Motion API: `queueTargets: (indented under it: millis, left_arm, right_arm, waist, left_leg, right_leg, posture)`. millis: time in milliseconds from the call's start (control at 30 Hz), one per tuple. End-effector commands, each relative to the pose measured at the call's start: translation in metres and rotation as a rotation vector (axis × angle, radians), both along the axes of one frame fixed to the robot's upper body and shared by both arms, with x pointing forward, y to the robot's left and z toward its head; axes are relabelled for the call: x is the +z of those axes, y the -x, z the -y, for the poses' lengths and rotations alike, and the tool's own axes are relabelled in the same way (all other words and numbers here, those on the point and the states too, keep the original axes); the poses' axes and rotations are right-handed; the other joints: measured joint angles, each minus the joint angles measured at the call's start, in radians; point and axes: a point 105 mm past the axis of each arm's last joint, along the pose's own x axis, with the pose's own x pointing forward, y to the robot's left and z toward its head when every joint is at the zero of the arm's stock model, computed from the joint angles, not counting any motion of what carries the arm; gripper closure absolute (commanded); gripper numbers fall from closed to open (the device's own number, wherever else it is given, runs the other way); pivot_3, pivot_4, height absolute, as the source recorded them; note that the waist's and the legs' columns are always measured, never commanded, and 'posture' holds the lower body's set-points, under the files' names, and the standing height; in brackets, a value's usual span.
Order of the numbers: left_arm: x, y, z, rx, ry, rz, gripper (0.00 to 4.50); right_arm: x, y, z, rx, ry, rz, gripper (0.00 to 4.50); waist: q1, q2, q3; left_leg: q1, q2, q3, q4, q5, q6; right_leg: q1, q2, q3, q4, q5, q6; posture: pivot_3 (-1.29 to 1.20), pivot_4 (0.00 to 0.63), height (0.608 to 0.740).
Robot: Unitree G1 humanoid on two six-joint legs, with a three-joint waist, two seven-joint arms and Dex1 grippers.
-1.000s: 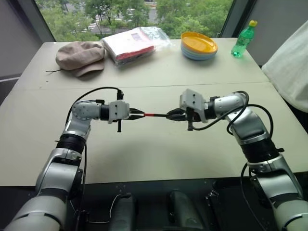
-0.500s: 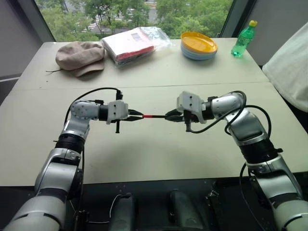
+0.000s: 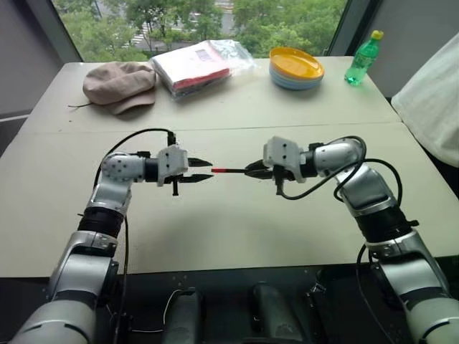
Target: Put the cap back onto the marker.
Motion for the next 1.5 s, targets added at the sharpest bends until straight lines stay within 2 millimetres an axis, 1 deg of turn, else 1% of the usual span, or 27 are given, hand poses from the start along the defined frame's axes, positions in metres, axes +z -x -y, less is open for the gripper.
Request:
queueTargets:
  millis: [33,67,100,133,200,267,367,467,600,667,733,933,1033,1267,1333,1400,1500]
  left_arm:
    - [0.018,0.002,-0.008,0.047,0.064,0.040,1.20]
    - [0.018,0.003,-0.009,0.062,0.072,0.037,0.72]
    - [0.020,0.004,-0.011,0.078,0.083,0.038,0.12]
    - [0.021,0.005,-0.012,0.094,0.093,0.039,0.05]
    - [0.021,0.006,-0.013,0.123,0.110,0.037,0.05]
    - [0.022,0.007,-0.013,0.145,0.128,0.024,0.05]
    - [0.023,0.005,-0.012,0.200,0.198,-0.029,0.05]
    - [0.023,0.005,-0.011,0.221,0.229,-0.071,0.05]
    - [0.022,0.007,-0.010,0.222,0.236,-0.112,0.05]
    - [0.021,0.008,-0.009,0.220,0.239,-0.125,0.05]
    - [0.020,0.009,-0.007,0.215,0.239,-0.138,0.05]
    - [0.019,0.007,-0.001,0.205,0.246,-0.154,0.05]
    - [0.018,0.006,0.001,0.200,0.246,-0.157,0.05]
    - [0.019,0.004,0.005,0.186,0.237,-0.158,0.05]
    - [0.020,0.006,0.007,0.174,0.235,-0.167,0.00]
    - [0.020,0.008,0.008,0.156,0.230,-0.184,0.00]
    - [0.020,0.011,0.009,0.132,0.213,-0.203,0.00]
  right_arm:
    - [0.018,-0.009,0.015,-0.041,-0.012,0.070,4.50]
    - [0.018,-0.010,0.019,-0.054,-0.013,0.067,4.50]
    - [0.019,-0.013,0.027,-0.084,-0.015,0.065,4.50]
    - [0.019,-0.015,0.034,-0.113,-0.022,0.059,4.50]
    - [0.021,-0.018,0.047,-0.173,-0.034,0.057,4.50]
    - [0.024,-0.020,0.055,-0.225,-0.051,0.060,4.50]
    - [0.031,-0.020,0.069,-0.345,-0.112,0.064,4.50]
    - [0.033,-0.021,0.089,-0.533,-0.172,0.056,4.50]
    - [0.031,-0.016,0.113,-0.773,-0.247,0.028,4.50]
    - [0.026,-0.009,0.126,-0.916,-0.291,0.004,4.50]
    - [0.021,-0.001,0.136,-1.029,-0.328,-0.017,4.50]
    - [-0.003,0.019,0.152,-1.252,-0.378,-0.128,4.50]
    - [-0.011,0.022,0.159,-1.317,-0.379,-0.124,4.50]
    - [-0.023,0.021,0.160,-1.363,-0.408,-0.153,4.50]
    - [-0.026,0.021,0.160,-1.369,-0.411,-0.157,3.45]
    - [-0.028,0.020,0.160,-1.370,-0.414,-0.163,2.60]
    - [-0.031,0.020,0.159,-1.365,-0.408,-0.164,1.00]
  waist:
    - [0.000,0.000,0.000]
    - [0.000,0.000,0.000]
    - [0.000,0.000,0.000]
    - [0.000,0.000,0.000]
    - [0.001,0.000,0.000]
    - [0.002,0.000,0.000]
    - [0.004,0.000,0.000]
    - [0.004,0.000,0.000]
    - [0.003,0.000,0.000]
    - [0.003,0.000,0.000]
    - [0.004,0.000,0.000]
    - [0.004,0.000,0.000]
    - [0.003,0.000,0.000]
    - [0.001,0.000,0.000]
    - [0.001,0.000,0.000]
    - [0.001,0.000,0.000]
    - [0.001,0.000,0.000]
  left_leg:
    - [0.000,0.000,0.000,0.000,0.000,0.000]
    - [0.000,0.000,0.000,0.000,0.000,0.000]
    - [0.000,0.000,0.000,0.000,0.000,0.000]
    - [0.000,0.000,0.000,0.000,0.000,0.000]
    - [0.000,0.000,0.000,0.000,0.000,0.000]
    - [0.000,0.000,0.000,0.000,0.000,0.000]
    - [0.000,0.000,0.000,0.000,0.000,0.000]
    - [0.000,0.000,0.000,0.000,0.000,0.000]
    - [0.000,0.000,-0.001,0.000,0.000,0.000]
    - [0.000,0.000,-0.001,0.000,0.000,0.000]
    - [0.000,0.000,-0.001,0.000,0.000,0.000]
    - [0.000,0.000,-0.001,0.000,0.000,0.000]
    - [0.000,0.000,-0.001,0.000,0.000,0.000]
    - [0.000,0.000,-0.001,0.000,0.000,0.000]
    - [0.000,0.000,-0.001,0.000,0.000,0.000]
    - [0.000,0.000,0.000,0.000,0.000,0.000]
    - [0.000,0.000,0.000,0.000,0.000,0.000]
  right_leg:
    - [0.000,0.000,0.000,0.000,0.000,0.000]
    - [0.000,0.000,0.000,0.000,0.000,0.000]
    - [0.000,0.000,0.000,0.000,0.000,0.000]
    - [0.000,0.000,0.000,0.000,0.000,0.000]
    - [0.000,0.000,0.000,0.000,0.000,0.000]
    - [0.000,0.000,0.000,0.000,0.000,0.000]
    - [0.000,0.000,0.000,0.000,0.000,0.000]
    - [0.000,0.000,0.000,0.000,0.000,0.000]
    - [0.000,0.000,0.000,0.000,0.000,0.000]
    - [0.000,0.000,0.000,0.000,0.000,0.000]
    - [0.000,0.000,0.000,0.000,0.000,0.000]
    - [0.000,0.000,0.000,0.000,0.000,0.000]
    - [0.000,0.000,0.000,0.000,0.000,0.000]
    - [0.000,0.000,0.000,0.000,0.000,0.000]
    - [0.000,0.000,0.000,0.000,0.000,0.000]
    - [0.000,0.000,0.000,0.000,0.000,0.000]
    - [0.000,0.000,0.000,0.000,0.000,0.000]
  posture:
    - [0.00,0.150,0.740]
    - [0.00,0.150,0.740]
    - [0.00,0.150,0.740]
    - [0.00,0.150,0.740]
    - [0.00,0.150,0.740]
    - [0.00,0.150,0.740]
    - [0.00,0.150,0.740]
    - [0.00,0.150,0.740]
    - [0.00,0.150,0.740]
    - [0.00,0.150,0.740]
    - [0.00,0.150,0.740]
    - [0.00,0.150,0.740]
    - [0.00,0.150,0.740]
    - [0.00,0.150,0.740]
    - [0.00,0.150,0.740]
    - [0.00,0.150,0.740]
    - [0.00,0.150,0.740]
